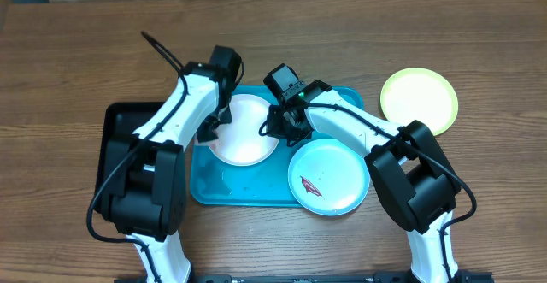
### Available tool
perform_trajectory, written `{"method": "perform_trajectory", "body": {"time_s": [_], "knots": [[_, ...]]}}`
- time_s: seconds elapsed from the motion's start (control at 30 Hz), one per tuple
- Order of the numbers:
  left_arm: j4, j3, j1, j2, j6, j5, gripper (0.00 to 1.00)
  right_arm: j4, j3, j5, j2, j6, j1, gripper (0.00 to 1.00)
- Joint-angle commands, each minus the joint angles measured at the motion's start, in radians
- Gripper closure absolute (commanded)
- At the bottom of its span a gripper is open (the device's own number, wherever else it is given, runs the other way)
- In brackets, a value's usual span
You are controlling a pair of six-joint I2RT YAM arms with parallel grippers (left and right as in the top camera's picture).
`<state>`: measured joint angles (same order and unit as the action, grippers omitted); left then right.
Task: Clean dirty plates on tray and stack at the side
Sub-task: 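Scrub the white plate with the sponge while the right gripper holds it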
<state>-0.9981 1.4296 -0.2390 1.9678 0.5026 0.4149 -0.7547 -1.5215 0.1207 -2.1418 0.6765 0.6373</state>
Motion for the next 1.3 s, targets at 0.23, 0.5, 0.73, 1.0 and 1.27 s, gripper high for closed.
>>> {"method": "perform_trajectory", "body": {"time_s": [0.23, 0.5, 0.73, 1.0, 1.27], "knots": [[0.162, 0.099, -0.001, 0.024, -0.136, -0.592, 0.96, -0.018, 0.031, -0.12, -0.028, -0.003, -0.016, 0.96], [0.235, 0.054, -0.019, 0.138, -0.08, -0.694, 0.96, -0.026, 0.031, -0.12, -0.028, -0.003, -0.016, 0.96], [0.141, 0.054, 0.003, 0.196, -0.079, -0.463, 0.96, -0.032, 0.031, -0.12, -0.028, -0.003, -0.016, 0.96], [-0.034, 0.06, 0.036, 0.164, -0.068, 0.011, 0.96, -0.03, 0.031, -0.119, -0.028, -0.003, -0.016, 0.96], [-0.101, 0.068, 0.036, 0.1, -0.059, 0.274, 0.96, -0.037, 0.031, -0.176, -0.028, -0.032, -0.014, 0.96]]}}
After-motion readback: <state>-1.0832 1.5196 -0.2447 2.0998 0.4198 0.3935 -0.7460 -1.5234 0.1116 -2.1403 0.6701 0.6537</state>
